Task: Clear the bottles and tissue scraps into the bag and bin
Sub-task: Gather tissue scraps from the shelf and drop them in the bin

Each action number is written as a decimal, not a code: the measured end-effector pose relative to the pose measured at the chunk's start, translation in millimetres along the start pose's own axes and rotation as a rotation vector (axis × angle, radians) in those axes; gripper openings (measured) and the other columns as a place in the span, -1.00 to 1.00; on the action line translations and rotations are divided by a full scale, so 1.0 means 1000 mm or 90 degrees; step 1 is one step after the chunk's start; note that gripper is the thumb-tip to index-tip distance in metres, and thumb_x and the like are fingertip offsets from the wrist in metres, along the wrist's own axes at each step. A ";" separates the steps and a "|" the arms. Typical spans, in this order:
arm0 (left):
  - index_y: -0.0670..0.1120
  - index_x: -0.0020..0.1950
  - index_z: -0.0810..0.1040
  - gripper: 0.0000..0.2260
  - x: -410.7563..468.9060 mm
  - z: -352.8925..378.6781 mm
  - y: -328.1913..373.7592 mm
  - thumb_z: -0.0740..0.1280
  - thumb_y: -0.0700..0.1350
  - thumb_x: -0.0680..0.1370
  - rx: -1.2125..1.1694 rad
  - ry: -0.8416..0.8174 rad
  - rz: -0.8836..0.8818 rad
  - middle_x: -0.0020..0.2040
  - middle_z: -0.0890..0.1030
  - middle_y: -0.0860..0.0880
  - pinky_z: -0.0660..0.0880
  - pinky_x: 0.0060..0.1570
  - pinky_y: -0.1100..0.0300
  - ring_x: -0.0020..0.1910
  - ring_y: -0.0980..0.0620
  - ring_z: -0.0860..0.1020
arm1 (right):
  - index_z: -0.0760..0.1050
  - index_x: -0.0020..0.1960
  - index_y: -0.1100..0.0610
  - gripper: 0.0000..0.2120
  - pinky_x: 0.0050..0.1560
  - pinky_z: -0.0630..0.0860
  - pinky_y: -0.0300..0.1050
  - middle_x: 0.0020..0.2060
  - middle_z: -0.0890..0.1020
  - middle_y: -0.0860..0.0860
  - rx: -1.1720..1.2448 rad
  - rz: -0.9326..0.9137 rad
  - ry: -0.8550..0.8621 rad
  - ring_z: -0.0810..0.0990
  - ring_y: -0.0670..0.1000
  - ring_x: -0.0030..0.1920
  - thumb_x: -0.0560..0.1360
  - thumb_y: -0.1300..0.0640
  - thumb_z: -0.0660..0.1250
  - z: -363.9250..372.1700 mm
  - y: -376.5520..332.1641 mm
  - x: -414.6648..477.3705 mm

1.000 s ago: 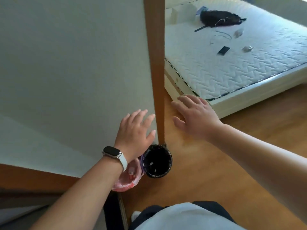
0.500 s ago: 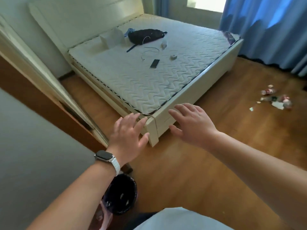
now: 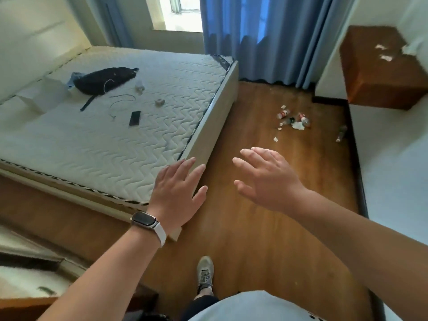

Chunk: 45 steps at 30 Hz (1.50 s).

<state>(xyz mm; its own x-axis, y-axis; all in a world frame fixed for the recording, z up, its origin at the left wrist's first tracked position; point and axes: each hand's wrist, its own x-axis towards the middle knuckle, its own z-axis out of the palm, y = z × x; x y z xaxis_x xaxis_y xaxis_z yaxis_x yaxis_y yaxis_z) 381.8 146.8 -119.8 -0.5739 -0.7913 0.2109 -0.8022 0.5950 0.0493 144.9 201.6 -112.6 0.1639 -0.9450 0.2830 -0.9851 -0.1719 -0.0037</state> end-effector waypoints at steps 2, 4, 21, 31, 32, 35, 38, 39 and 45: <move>0.02 0.40 0.43 -0.52 0.028 0.006 -0.014 0.12 0.17 0.55 -0.021 0.003 0.039 0.42 0.43 -0.07 0.28 0.35 -0.11 0.41 -0.11 0.35 | 0.55 0.26 0.10 -0.50 0.23 0.43 0.14 0.22 0.57 0.12 -0.004 0.054 -0.012 0.52 0.18 0.23 0.46 -0.17 0.22 0.002 0.003 0.015; 0.02 0.40 0.44 -0.54 0.056 0.008 -0.034 0.14 0.16 0.56 -0.028 0.012 0.081 0.42 0.43 -0.07 0.29 0.35 -0.12 0.41 -0.11 0.35 | 0.55 0.26 0.09 -0.50 0.24 0.42 0.14 0.23 0.57 0.11 -0.019 0.091 -0.019 0.52 0.18 0.24 0.47 -0.18 0.20 0.004 0.003 0.033; -0.05 0.37 0.46 -0.56 0.200 0.021 -0.132 0.20 0.12 0.56 -0.131 0.088 0.264 0.37 0.48 -0.09 0.29 0.34 -0.12 0.38 -0.13 0.39 | 0.46 0.35 0.09 -0.50 0.31 0.36 0.13 0.31 0.50 0.09 -0.123 0.256 -0.028 0.43 0.13 0.32 0.53 -0.16 0.18 -0.009 0.009 0.133; -0.03 0.38 0.44 -0.55 0.255 0.036 -0.140 0.14 0.15 0.57 -0.100 0.047 0.259 0.38 0.46 -0.07 0.30 0.34 -0.10 0.40 -0.12 0.37 | 0.45 0.36 0.09 -0.49 0.31 0.35 0.15 0.31 0.50 0.11 -0.102 0.249 -0.032 0.42 0.14 0.33 0.54 -0.19 0.14 0.015 0.048 0.180; -0.02 0.38 0.44 -0.55 0.264 0.038 -0.138 0.14 0.15 0.57 -0.099 0.046 0.259 0.39 0.46 -0.06 0.29 0.35 -0.10 0.40 -0.12 0.36 | 0.45 0.36 0.09 -0.48 0.32 0.35 0.16 0.32 0.49 0.11 -0.098 0.249 -0.033 0.42 0.14 0.33 0.54 -0.19 0.13 0.017 0.057 0.184; -0.03 0.37 0.45 -0.55 0.295 0.044 -0.127 0.14 0.15 0.57 -0.088 0.047 0.265 0.38 0.47 -0.07 0.29 0.34 -0.08 0.39 -0.12 0.37 | 0.44 0.37 0.09 -0.48 0.32 0.35 0.16 0.33 0.48 0.11 -0.090 0.251 -0.030 0.42 0.15 0.34 0.55 -0.20 0.11 0.024 0.087 0.198; -0.02 0.38 0.44 -0.55 0.333 0.049 -0.108 0.13 0.15 0.57 -0.072 0.039 0.270 0.38 0.47 -0.06 0.28 0.35 -0.07 0.40 -0.11 0.37 | 0.44 0.36 0.09 -0.48 0.32 0.35 0.16 0.32 0.49 0.12 -0.087 0.250 -0.012 0.42 0.16 0.34 0.55 -0.19 0.13 0.028 0.124 0.212; -0.02 0.39 0.43 -0.55 0.347 0.050 -0.100 0.13 0.16 0.57 -0.072 0.036 0.272 0.38 0.46 -0.06 0.28 0.36 -0.07 0.40 -0.10 0.36 | 0.45 0.36 0.10 -0.48 0.32 0.35 0.16 0.31 0.49 0.12 -0.083 0.255 -0.004 0.42 0.16 0.33 0.54 -0.19 0.14 0.029 0.137 0.215; 0.00 0.40 0.41 -0.55 0.434 0.060 -0.040 0.13 0.17 0.57 -0.061 0.028 0.300 0.39 0.45 -0.04 0.30 0.37 -0.11 0.41 -0.10 0.36 | 0.44 0.36 0.09 -0.49 0.33 0.38 0.16 0.32 0.49 0.11 -0.069 0.289 -0.016 0.42 0.16 0.33 0.55 -0.19 0.13 0.032 0.233 0.226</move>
<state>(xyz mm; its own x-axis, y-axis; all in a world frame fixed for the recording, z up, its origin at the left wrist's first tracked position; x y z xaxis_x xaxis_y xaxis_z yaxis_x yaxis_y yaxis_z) 154.9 -228.7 -88.8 -0.8618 -0.4271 0.2735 -0.4369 0.8991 0.0274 -46.0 -61.1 -80.5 -0.2855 -0.9247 0.2520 -0.9569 0.2895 -0.0219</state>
